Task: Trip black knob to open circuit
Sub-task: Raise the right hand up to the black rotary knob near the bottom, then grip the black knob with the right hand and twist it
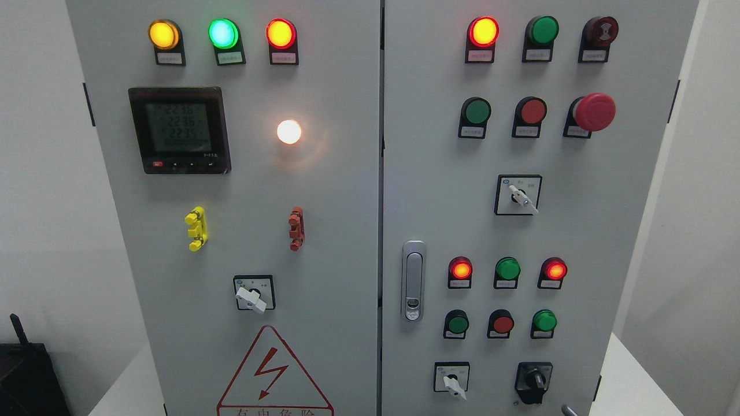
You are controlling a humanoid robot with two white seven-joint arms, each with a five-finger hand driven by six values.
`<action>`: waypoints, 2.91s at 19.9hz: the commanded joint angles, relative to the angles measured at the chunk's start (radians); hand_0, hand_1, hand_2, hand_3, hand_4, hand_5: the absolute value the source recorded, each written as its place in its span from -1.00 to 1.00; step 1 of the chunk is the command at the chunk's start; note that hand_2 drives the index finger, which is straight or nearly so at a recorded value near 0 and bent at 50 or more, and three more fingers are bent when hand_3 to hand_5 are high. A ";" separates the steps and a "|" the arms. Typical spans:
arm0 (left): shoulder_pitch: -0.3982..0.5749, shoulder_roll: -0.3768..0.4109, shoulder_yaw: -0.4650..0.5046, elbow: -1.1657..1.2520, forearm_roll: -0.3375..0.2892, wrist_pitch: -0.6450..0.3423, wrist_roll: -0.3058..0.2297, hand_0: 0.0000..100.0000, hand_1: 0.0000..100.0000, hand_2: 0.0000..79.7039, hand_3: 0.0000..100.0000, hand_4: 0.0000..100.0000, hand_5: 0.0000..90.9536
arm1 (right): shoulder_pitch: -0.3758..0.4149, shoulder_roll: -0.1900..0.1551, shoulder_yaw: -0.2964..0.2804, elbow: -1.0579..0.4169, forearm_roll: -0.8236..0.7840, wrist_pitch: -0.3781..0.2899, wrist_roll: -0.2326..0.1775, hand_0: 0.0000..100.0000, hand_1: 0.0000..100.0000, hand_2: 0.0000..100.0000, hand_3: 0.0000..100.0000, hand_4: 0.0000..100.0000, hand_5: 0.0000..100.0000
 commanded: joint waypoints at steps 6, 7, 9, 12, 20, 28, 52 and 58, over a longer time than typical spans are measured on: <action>0.000 0.000 -0.001 -0.016 0.000 0.000 0.000 -0.76 -0.22 -1.00 -1.00 -1.00 -1.00 | -0.034 0.003 0.003 0.031 -0.012 0.008 0.001 -1.00 -1.00 -1.00 1.00 0.88 0.91; 0.000 0.000 0.001 -0.016 0.000 0.000 0.000 -0.76 -0.22 -1.00 -1.00 -1.00 -1.00 | -0.035 0.001 0.003 0.034 -0.012 0.008 0.001 -1.00 -1.00 -1.00 1.00 0.88 0.91; 0.000 0.000 0.001 -0.016 0.000 0.000 0.000 -0.76 -0.22 -1.00 -1.00 -1.00 -1.00 | -0.037 0.001 0.003 0.041 -0.012 0.008 0.001 -1.00 -1.00 -1.00 1.00 0.88 0.91; 0.000 0.000 0.001 -0.016 0.000 0.000 0.000 -0.76 -0.22 -1.00 -1.00 -1.00 -1.00 | -0.040 0.001 0.003 0.045 -0.012 0.010 0.001 -1.00 -1.00 -1.00 1.00 0.88 0.91; 0.000 0.000 -0.001 -0.016 0.000 0.000 0.000 -0.76 -0.22 -1.00 -1.00 -1.00 -1.00 | -0.052 0.001 0.014 0.045 -0.010 0.020 0.001 -1.00 -1.00 -1.00 1.00 0.90 0.93; 0.000 0.000 0.001 -0.016 0.000 0.000 0.000 -0.76 -0.22 -1.00 -1.00 -1.00 -1.00 | -0.052 0.005 0.031 0.039 -0.007 0.020 0.000 -1.00 -1.00 -1.00 1.00 0.92 0.94; 0.000 0.000 -0.001 -0.016 0.000 0.000 0.000 -0.76 -0.22 -1.00 -1.00 -1.00 -1.00 | -0.037 0.009 0.069 0.018 -0.002 0.014 -0.002 -1.00 -1.00 -0.99 1.00 0.94 0.95; 0.000 0.000 -0.001 -0.016 0.000 0.000 0.000 -0.76 -0.22 -1.00 -1.00 -1.00 -1.00 | -0.040 0.006 0.070 0.019 -0.001 0.017 -0.002 -1.00 -1.00 -0.99 1.00 0.94 0.95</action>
